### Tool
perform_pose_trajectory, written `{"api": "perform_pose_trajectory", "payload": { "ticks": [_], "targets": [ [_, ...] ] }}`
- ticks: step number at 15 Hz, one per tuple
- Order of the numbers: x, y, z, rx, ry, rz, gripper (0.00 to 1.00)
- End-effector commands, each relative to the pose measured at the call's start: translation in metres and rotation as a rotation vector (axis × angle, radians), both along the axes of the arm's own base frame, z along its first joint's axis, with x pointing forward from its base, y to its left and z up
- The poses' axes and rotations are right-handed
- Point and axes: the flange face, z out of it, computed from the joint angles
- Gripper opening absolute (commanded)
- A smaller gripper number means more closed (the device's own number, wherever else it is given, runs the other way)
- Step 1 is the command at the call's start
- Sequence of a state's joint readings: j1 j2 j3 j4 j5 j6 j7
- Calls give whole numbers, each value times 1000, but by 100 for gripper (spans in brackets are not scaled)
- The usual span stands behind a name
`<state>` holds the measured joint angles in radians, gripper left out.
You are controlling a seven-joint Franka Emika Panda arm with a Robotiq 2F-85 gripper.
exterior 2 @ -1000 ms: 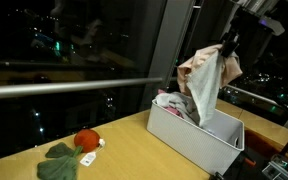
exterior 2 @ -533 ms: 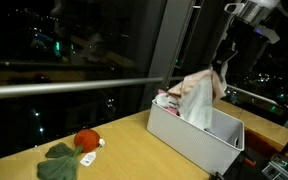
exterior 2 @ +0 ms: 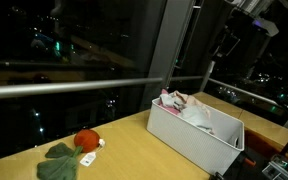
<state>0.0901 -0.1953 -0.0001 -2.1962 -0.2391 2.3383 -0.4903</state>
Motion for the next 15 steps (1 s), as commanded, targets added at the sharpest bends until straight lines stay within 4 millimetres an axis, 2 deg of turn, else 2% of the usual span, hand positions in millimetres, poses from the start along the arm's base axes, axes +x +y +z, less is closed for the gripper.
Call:
{"api": "perform_pose_trajectory", "payload": {
  "ticks": [1, 5, 9, 12, 15],
  "targets": [
    [14, 73, -13, -1, 1, 96, 100],
    [16, 167, -43, 18, 29, 189, 100],
    [5, 253, -80, 52, 79, 270, 100],
    [-10, 302, -107, 100, 126, 294, 100],
    [-33, 335, -142, 132, 165, 299, 100]
  ]
}}
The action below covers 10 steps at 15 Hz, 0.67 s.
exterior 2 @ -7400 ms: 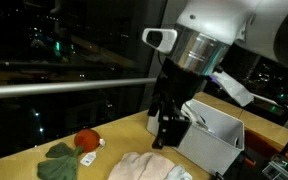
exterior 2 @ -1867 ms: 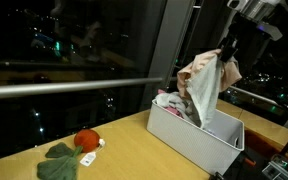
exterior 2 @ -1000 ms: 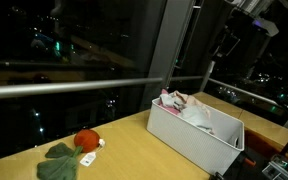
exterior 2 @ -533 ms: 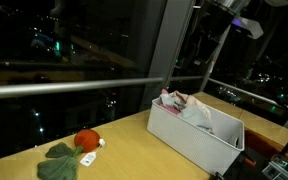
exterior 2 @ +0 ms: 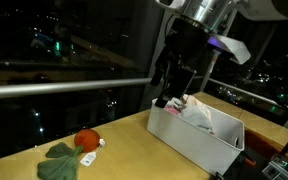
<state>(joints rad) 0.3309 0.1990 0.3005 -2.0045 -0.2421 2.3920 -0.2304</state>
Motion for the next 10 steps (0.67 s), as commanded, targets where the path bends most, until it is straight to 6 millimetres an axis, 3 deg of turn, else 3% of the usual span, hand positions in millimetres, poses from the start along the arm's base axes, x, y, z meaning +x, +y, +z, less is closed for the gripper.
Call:
{"api": "perform_pose_trajectory", "payload": {
  "ticks": [1, 10],
  "targets": [
    [-15, 34, -32, 46, 41, -6, 100],
    [-66, 103, -143, 107, 128, 16, 100]
  ]
}}
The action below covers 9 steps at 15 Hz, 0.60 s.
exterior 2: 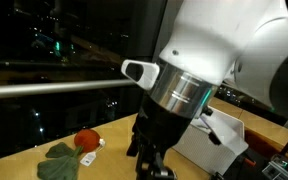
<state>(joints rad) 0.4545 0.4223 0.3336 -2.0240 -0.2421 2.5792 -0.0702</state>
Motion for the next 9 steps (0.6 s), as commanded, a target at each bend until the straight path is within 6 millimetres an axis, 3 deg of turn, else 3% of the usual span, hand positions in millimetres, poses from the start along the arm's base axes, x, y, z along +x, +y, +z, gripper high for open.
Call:
{"api": "perform_pose_trajectory", "payload": {
  "ticks": [1, 9],
  "targets": [
    [-11, 27, -34, 30, 22, 1, 100],
    [-23, 38, -94, 43, 93, -3, 100]
  ]
}}
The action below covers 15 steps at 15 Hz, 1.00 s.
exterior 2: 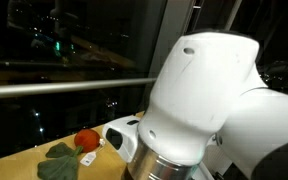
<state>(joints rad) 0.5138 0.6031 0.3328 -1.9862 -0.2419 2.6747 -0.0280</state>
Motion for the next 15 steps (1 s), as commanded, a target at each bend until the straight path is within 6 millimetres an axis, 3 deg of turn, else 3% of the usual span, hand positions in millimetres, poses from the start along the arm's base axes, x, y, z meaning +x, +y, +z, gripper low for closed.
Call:
{"api": "perform_pose_trajectory", "payload": {
  "ticks": [1, 8, 12, 13, 15],
  "targets": [
    [5, 8, -17, 17, 17, -14, 100],
    [7, 10, -50, 12, 56, -20, 100],
    [3, -2, -68, 1, 69, -25, 98],
    [0, -13, -73, -9, 73, -28, 74],
    [-4, -28, -75, -7, 68, -40, 70]
  ]
}}
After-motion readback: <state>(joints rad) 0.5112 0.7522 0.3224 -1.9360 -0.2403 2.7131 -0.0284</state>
